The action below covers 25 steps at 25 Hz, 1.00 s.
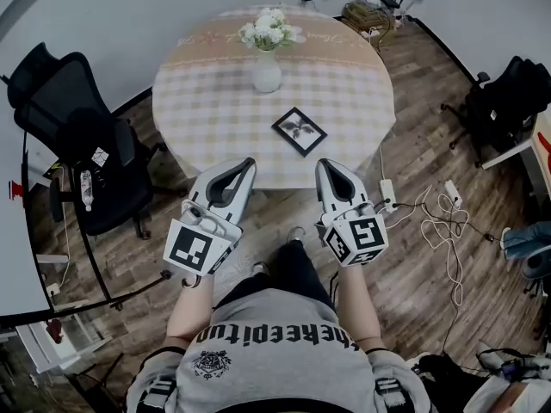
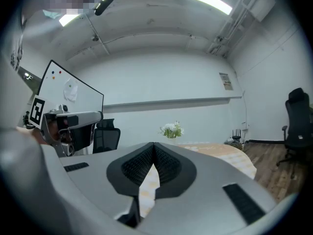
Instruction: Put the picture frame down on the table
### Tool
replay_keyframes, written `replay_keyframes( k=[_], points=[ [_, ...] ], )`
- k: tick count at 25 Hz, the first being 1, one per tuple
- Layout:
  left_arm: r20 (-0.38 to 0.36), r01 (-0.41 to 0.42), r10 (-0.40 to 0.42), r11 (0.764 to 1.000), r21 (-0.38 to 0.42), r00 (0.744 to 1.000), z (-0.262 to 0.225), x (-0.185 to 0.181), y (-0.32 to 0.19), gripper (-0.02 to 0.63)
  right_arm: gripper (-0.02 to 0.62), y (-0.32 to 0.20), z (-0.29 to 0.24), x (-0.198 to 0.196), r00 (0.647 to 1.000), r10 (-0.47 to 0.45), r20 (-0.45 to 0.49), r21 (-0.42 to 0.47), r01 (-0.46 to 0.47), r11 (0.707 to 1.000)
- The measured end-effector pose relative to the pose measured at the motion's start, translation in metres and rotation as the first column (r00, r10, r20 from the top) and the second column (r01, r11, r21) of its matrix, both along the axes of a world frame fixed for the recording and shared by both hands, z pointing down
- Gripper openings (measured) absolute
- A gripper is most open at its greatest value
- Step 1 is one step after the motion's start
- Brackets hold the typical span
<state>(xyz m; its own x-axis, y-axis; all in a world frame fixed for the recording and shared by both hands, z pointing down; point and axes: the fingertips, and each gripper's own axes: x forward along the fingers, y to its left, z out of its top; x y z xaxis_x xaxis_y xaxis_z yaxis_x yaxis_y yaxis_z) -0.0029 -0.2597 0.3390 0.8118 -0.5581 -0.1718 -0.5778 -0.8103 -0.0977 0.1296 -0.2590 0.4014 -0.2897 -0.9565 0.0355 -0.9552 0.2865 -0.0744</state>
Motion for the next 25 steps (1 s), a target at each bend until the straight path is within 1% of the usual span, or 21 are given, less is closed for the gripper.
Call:
replay_keyframes(
  k=[4,11,18,25],
  points=[
    [0.0,-0.02,0.02,0.999,0.026,1.0,-0.006,-0.004,0.013,0.015,0.006,0.015,-0.014,-0.005,1.0,0.019,0.003,0.036,-0.019,0.999],
    [-0.012,-0.045,0.046,0.998,0.047,0.999,-0.013,-0.016,0.03,0.015,0.006,0.038,-0.033,-0.02,0.999,0.042,-0.008,0.082,-0.041,0.996],
    [-0.027,-0.042,0.043,0.998,0.048,0.999,-0.014,-0.03,0.041,0.015,0.006,0.055,-0.047,-0.036,0.999,0.035,-0.025,0.121,-0.032,0.992],
    [-0.041,-0.04,0.043,0.997,0.066,0.998,-0.024,-0.033,0.047,0.015,0.006,0.06,-0.057,-0.041,0.999,0.024,-0.025,0.141,-0.02,0.99]
  ],
)
